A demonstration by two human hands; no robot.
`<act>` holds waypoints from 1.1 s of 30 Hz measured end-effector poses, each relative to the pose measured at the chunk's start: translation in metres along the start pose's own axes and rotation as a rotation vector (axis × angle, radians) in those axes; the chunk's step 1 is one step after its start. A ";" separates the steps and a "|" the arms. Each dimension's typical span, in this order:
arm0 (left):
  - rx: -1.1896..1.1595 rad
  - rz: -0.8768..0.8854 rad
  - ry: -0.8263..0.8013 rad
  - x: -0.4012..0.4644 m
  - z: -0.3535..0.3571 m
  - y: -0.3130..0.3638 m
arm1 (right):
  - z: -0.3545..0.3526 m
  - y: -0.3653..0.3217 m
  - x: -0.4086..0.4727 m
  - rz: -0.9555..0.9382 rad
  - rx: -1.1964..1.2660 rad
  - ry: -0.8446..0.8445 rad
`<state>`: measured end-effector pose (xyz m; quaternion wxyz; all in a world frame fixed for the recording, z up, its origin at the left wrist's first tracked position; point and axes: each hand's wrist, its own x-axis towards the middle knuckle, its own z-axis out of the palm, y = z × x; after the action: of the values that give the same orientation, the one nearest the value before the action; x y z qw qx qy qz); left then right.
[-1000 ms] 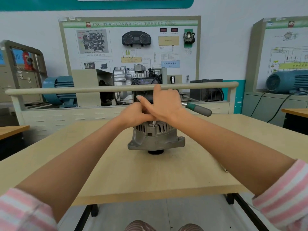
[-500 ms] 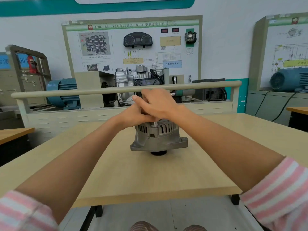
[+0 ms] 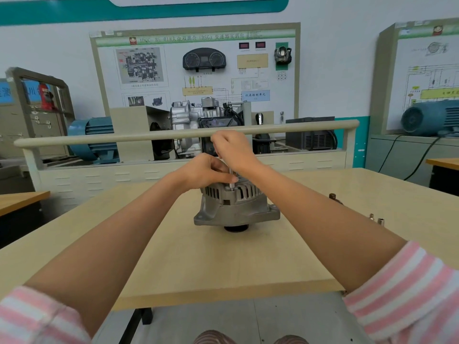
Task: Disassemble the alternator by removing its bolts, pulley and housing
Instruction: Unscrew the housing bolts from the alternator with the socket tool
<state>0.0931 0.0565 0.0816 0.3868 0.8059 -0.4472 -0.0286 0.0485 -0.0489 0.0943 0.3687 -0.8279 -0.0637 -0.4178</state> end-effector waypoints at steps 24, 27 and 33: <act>0.165 -0.021 0.113 -0.007 0.009 0.008 | 0.005 0.004 -0.026 -0.086 -0.569 0.278; 0.104 -0.021 0.088 -0.008 0.007 0.007 | 0.004 -0.006 -0.017 -0.035 -0.334 0.139; 0.073 0.005 -0.020 -0.008 0.001 0.006 | 0.002 -0.012 -0.006 0.310 0.492 0.122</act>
<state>0.0836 0.0601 0.0817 0.3526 0.8182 -0.4537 -0.0192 0.0412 -0.0379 0.0956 0.6208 -0.6870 -0.0138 -0.3774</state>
